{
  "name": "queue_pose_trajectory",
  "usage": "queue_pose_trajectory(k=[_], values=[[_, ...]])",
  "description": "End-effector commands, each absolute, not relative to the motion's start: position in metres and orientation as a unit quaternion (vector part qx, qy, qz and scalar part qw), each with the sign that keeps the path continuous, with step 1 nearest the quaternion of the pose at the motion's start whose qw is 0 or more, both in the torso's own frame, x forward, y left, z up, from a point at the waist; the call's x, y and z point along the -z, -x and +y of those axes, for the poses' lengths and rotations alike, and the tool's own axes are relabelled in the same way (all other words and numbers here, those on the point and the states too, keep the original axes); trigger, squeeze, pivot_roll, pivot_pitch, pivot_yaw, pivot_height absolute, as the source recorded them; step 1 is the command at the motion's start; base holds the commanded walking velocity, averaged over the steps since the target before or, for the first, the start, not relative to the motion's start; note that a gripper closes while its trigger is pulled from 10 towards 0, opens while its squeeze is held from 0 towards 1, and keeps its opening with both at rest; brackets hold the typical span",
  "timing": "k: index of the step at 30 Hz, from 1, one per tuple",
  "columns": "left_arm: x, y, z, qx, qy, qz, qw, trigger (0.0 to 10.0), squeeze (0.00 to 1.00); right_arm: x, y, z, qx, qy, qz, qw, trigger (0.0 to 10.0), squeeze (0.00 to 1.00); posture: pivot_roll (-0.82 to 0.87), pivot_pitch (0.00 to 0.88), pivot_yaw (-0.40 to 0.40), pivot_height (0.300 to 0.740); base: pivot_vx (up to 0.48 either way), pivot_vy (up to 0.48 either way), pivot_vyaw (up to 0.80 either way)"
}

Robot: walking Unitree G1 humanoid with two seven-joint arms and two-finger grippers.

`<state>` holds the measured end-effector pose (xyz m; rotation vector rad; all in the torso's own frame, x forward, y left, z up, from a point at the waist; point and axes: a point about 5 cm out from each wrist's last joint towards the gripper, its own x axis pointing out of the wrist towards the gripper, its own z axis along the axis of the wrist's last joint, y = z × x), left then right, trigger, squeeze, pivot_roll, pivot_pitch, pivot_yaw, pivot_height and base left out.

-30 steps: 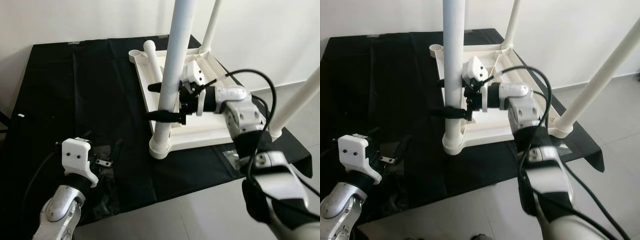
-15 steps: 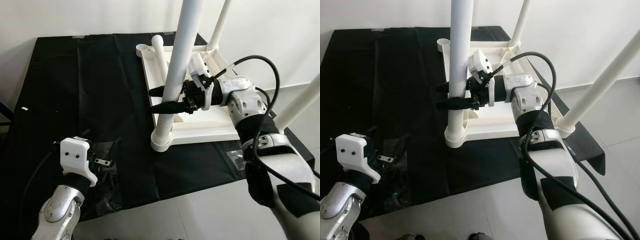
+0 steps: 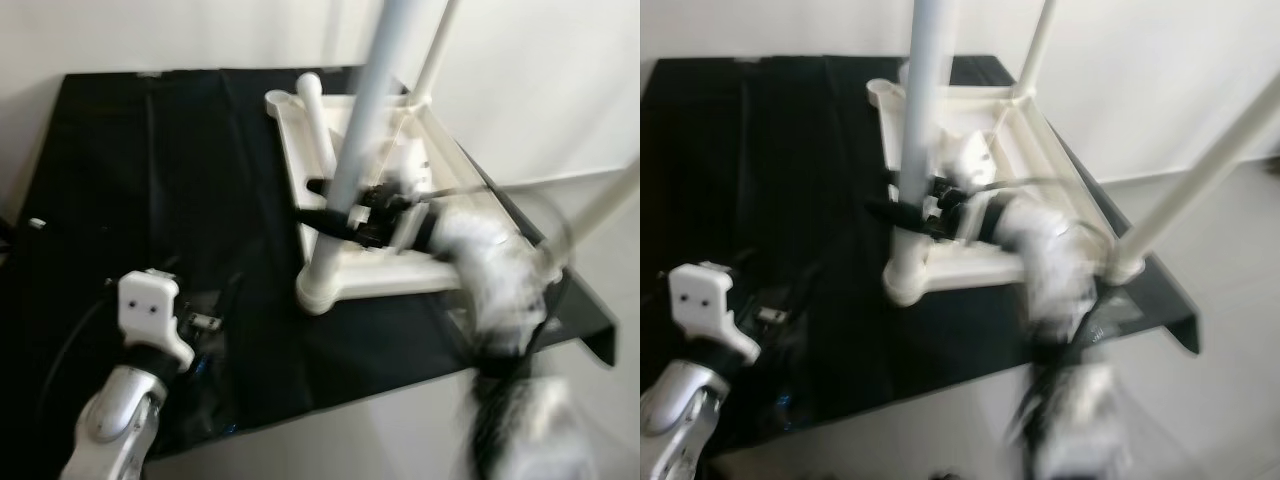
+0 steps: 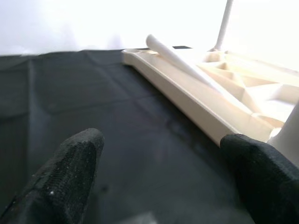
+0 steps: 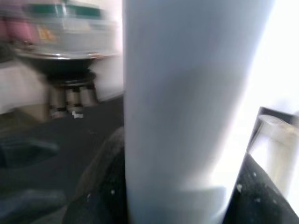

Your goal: Building children table

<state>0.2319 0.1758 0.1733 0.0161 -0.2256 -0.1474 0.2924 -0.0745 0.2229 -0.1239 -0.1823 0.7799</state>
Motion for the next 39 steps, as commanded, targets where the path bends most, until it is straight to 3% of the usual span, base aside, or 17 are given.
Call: queue_pose_trajectory(k=[1,9,10,13,14,16,17,20,23,27,28,29,30,31,32,36,39], values=[[-0.168,-0.23,0.179,0.073,-0.011,-0.104,0.992,10.0,0.0,-0.171,-0.286,-0.088,-0.31,0.095,0.056,0.944,0.0,0.0,-0.1,0.17,-0.096,0.74,0.0,0.0,0.0],[-0.167,-0.238,0.179,0.076,-0.007,-0.105,0.992,10.0,0.0,-0.184,-0.292,-0.093,-0.313,0.106,0.043,0.943,0.0,0.0,-0.1,0.136,-0.103,0.74,0.0,0.0,0.0],[-0.167,-0.238,0.18,0.073,-0.009,-0.106,0.992,10.0,0.0,-0.187,-0.291,-0.092,-0.305,0.102,0.046,0.946,1.5,0.0,-0.1,0.134,-0.101,0.74,0.0,0.0,0.0],[-0.168,-0.238,0.18,0.071,-0.01,-0.108,0.992,10.0,0.0,-0.19,-0.291,-0.092,-0.296,0.099,0.051,0.949,1.5,0.0,-0.1,0.134,-0.101,0.74,0.0,0.0,0.0],[-0.167,-0.238,0.18,0.074,-0.01,-0.106,0.992,10.0,0.0,-0.193,-0.294,-0.092,-0.29,0.102,0.052,0.95,10.0,0.0,-0.1,0.132,-0.094,0.74,0.0,0.0,0.0],[-0.167,-0.238,0.18,0.077,-0.01,-0.106,0.991,10.0,0.0,-0.196,-0.296,-0.092,-0.285,0.105,0.052,0.951,10.0,0.0,-0.1,0.132,-0.094,0.74,0.0,0.0,0.0],[-0.167,-0.238,0.179,0.079,-0.009,-0.105,0.991,10.0,0.0,-0.203,-0.301,-0.089,-0.299,0.102,0.044,0.948,10.0,1.0,-0.1,0.131,-0.091,0.74,0.0,0.0,0.0],[-0.167,-0.238,0.179,0.08,-0.009,-0.104,0.991,10.0,0.0,-0.208,-0.301,-0.086,-0.302,0.099,0.04,0.947,10.0,1.0,-0.1,0.131,-0.091,0.74,0.0,0.0,0.0],[-0.166,-0.237,0.178,0.08,-0.007,-0.106,0.991,10.0,0.0,-0.236,-0.308,-0.072,-0.448,0.091,-0.015,0.889,10.0,1.0,-0.09,0.131,-0.097,0.74,0.0,0.0,0.0],[-0.167,-0.237,0.177,0.08,-0.007,-0.107,0.991,10.0,0.0,-0.243,-0.311,-0.077,-0.515,0.112,-0.035,0.849,10.0,1.0,-0.08,0.132,-0.103,0.74,0.0,0.0,0.0],[-0.167,-0.236,0.176,0.08,-0.007,-0.107,0.991,10.0,0.0,-0.246,-0.313,-0.084,-0.566,0.137,-0.041,0.812,10.0,0.67,-0.07,0.136,-0.104,0.74,0.0,0.0,0.0],[-0.167,-0.236,0.176,0.08,-0.007,-0.107,0.991,10.0,0.0,-0.246,-0.313,-0.084,-0.566,0.137,-0.041,0.812,10.0,0.67,-0.07,0.136,-0.104,0.74,0.0,0.0,0.0],[-0.167,-0.235,0.176,0.08,-0.007,-0.108,0.991,10.0,0.0,-0.247,-0.316,-0.094,-0.604,0.16,-0.039,0.78,10.0,0.13,-0.07,0.139,-0.105,0.74,0.0,0.0,0.0],[-0.167,-0.235,0.176,0.08,-0.007,-0.108,0.991,10.0,0.0,-0.247,-0.316,-0.094,-0.604,0.16,-0.039,0.78,10.0,0.13,-0.07,0.139,-0.105,0.74,0.0,0.0,0.0],[-0.167,-0.233,0.175,0.08,-0.007,-0.108,0.991,10.0,0.0,-0.245,-0.324,-0.103,-0.616,0.201,-0.033,0.761,10.0,0.0,-0.06,0.146,-0.105,0.74,0.0,0.0,0.0],[-0.168,-0.23,0.174,0.081,-0.008,-0.107,0.991,10.0,0.0,-0.242,-0.34,-0.112,-0.62,0.242,-0.023,0.746,10.0,0.0,-0.05,0.156,-0.104,0.74,0.0,0.0,0.0],[-0.168,-0.225,0.171,0.084,-0.01,-0.104,0.991,10.0,0.0,-0.254,-0.359,-0.105,-0.599,0.208,-0.049,0.772,10.0,0.0,-0.02,0.176,-0.097,0.74,0.0,0.0,0.0]])
